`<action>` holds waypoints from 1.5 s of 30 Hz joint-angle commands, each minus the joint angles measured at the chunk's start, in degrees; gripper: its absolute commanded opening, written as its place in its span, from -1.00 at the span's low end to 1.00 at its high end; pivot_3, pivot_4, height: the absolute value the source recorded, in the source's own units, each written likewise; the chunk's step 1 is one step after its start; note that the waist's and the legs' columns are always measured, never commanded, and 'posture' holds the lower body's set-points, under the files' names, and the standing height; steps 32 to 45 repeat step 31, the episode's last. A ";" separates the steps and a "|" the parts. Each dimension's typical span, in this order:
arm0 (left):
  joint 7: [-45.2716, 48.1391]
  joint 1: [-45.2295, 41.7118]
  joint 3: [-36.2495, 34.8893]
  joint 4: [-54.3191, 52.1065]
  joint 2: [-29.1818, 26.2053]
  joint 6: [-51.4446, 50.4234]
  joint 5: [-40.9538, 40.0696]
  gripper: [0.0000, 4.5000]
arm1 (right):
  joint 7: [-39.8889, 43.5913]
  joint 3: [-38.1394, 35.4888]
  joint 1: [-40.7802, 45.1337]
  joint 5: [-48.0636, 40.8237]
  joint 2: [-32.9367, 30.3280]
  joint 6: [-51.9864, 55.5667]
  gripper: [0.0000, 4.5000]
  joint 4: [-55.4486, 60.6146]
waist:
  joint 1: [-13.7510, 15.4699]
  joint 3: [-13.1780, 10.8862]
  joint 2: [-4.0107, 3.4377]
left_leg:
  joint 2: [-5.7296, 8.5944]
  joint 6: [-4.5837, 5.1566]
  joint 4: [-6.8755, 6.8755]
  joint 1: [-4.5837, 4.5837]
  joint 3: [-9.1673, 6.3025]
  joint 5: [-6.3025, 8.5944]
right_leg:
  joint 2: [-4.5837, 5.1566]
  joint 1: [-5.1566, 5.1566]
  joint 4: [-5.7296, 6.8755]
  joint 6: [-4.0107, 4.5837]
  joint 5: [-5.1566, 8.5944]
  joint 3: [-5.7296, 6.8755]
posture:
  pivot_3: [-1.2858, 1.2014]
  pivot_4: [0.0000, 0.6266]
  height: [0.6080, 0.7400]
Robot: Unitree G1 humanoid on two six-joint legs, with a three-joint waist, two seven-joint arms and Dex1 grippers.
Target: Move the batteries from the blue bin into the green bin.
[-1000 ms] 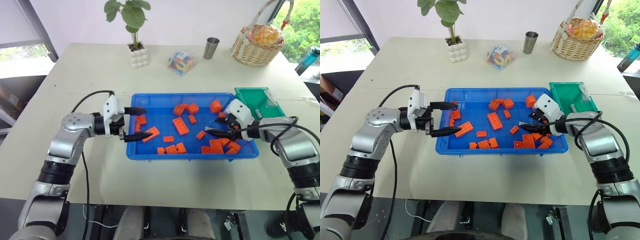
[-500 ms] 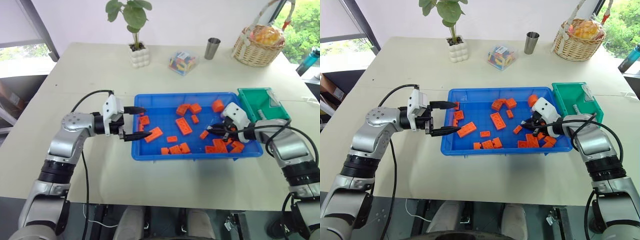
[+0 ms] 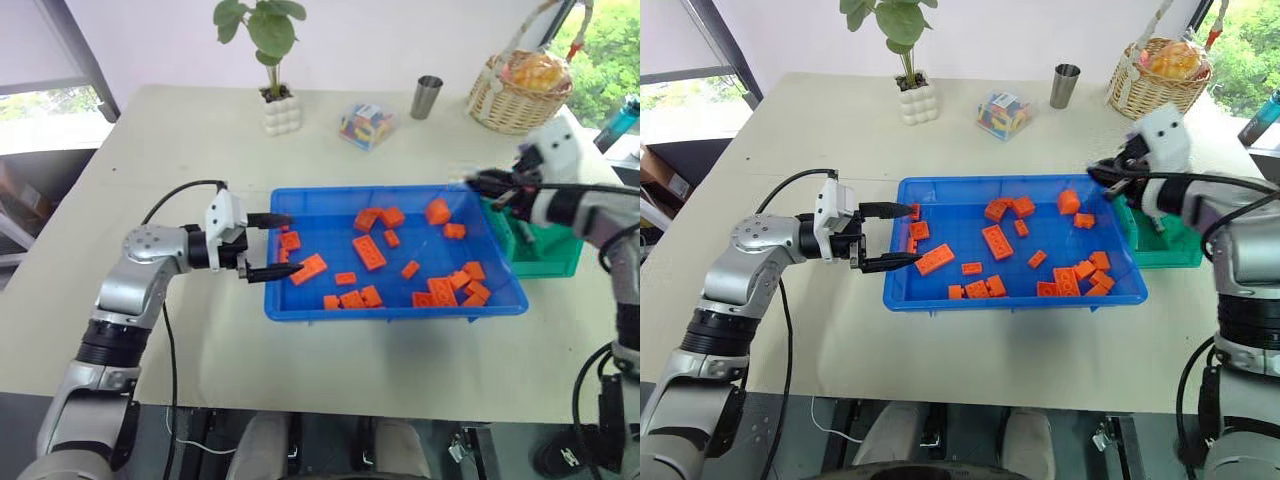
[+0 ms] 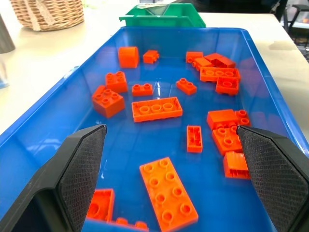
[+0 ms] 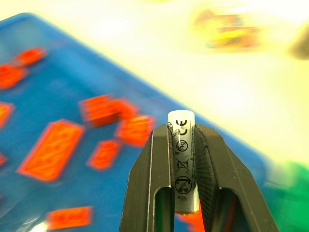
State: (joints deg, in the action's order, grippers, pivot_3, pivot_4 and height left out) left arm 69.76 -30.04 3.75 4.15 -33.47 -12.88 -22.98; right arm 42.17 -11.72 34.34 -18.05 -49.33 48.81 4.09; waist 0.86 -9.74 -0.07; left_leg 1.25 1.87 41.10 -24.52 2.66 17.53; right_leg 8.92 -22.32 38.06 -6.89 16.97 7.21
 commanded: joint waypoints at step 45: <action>3.13 -5.19 -10.01 -0.77 -11.06 -9.15 -7.10 1.00 | 34.52 -23.63 -34.52 -8.50 -16.85 -21.11 0.46 -5.22 | -0.05 -0.02 0.00 | -0.09 0.05 -0.01 0.09 0.10 0.03 | 0.00 0.05 -0.09 -0.01 0.00 -0.02 | 0.03 -0.52 0.07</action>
